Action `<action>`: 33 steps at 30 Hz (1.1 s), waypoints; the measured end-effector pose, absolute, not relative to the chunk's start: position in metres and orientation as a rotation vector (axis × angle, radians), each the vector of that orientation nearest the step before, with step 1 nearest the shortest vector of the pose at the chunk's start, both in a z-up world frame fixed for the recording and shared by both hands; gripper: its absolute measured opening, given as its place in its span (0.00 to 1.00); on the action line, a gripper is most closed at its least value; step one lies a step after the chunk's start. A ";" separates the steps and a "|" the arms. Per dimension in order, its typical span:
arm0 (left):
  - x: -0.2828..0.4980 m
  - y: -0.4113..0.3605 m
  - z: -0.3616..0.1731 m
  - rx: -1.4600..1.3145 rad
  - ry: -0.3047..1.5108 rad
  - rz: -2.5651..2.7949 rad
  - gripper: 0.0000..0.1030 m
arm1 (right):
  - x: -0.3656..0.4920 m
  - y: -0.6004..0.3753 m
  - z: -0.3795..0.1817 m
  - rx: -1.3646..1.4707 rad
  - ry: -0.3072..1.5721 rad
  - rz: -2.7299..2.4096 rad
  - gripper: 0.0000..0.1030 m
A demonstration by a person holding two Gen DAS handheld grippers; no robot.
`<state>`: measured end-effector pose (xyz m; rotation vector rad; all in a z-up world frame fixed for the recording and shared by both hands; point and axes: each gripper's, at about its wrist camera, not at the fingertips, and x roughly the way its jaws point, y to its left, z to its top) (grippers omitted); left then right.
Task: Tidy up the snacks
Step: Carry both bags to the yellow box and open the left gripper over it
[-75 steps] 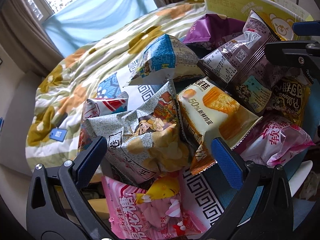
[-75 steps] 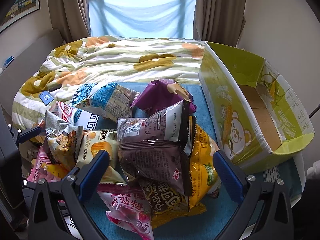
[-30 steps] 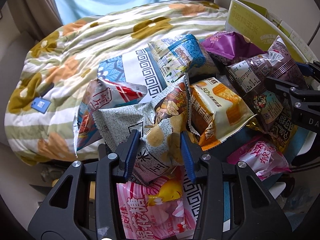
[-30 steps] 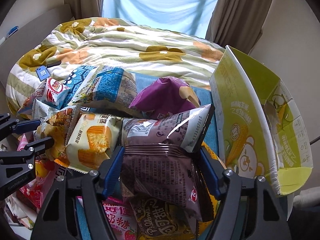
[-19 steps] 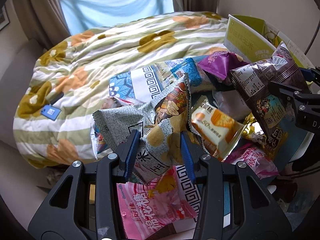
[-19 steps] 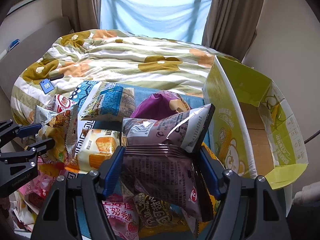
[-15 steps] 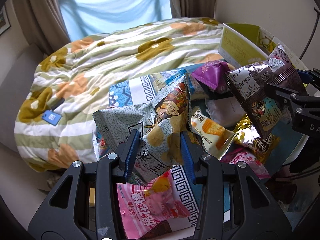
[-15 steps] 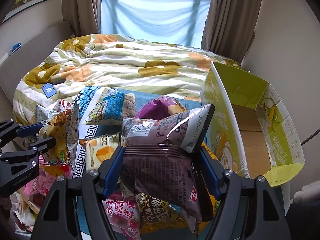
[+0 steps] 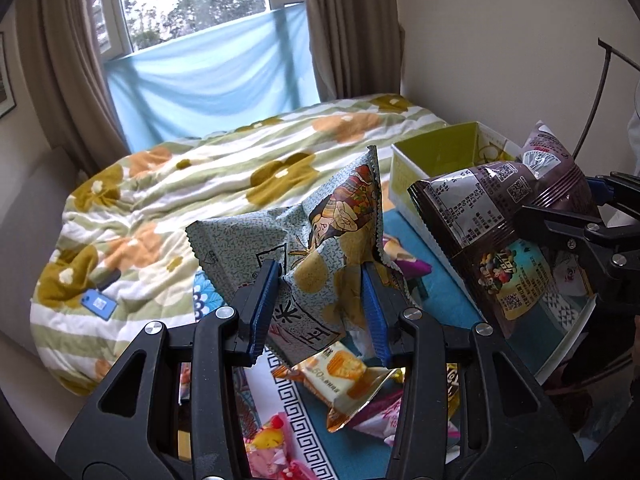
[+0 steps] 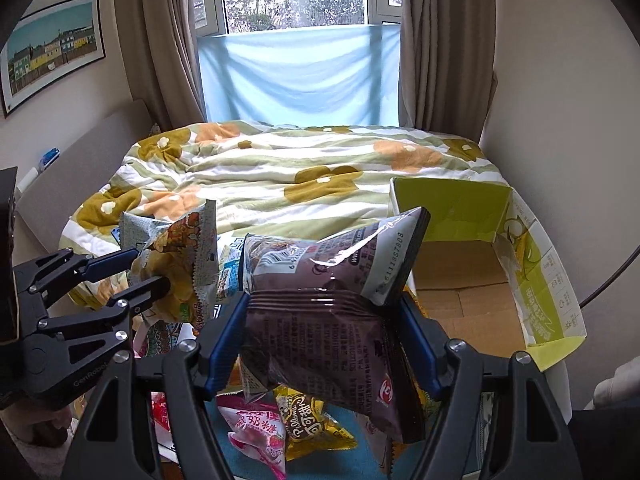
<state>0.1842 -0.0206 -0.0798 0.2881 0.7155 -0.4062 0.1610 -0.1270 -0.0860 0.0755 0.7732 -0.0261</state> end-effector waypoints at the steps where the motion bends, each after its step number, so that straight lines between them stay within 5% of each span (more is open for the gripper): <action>1: 0.185 -0.030 -0.076 0.287 0.708 -0.396 0.37 | 0.160 -0.136 -0.082 0.095 0.769 -0.006 0.66; 16: 0.219 -0.196 -0.060 0.209 0.687 -0.323 0.37 | 0.190 -0.295 -0.048 0.103 0.722 0.151 0.66; 33: 0.286 -0.301 -0.110 0.262 0.856 -0.382 0.37 | 0.221 -0.407 -0.088 0.158 0.808 0.034 0.66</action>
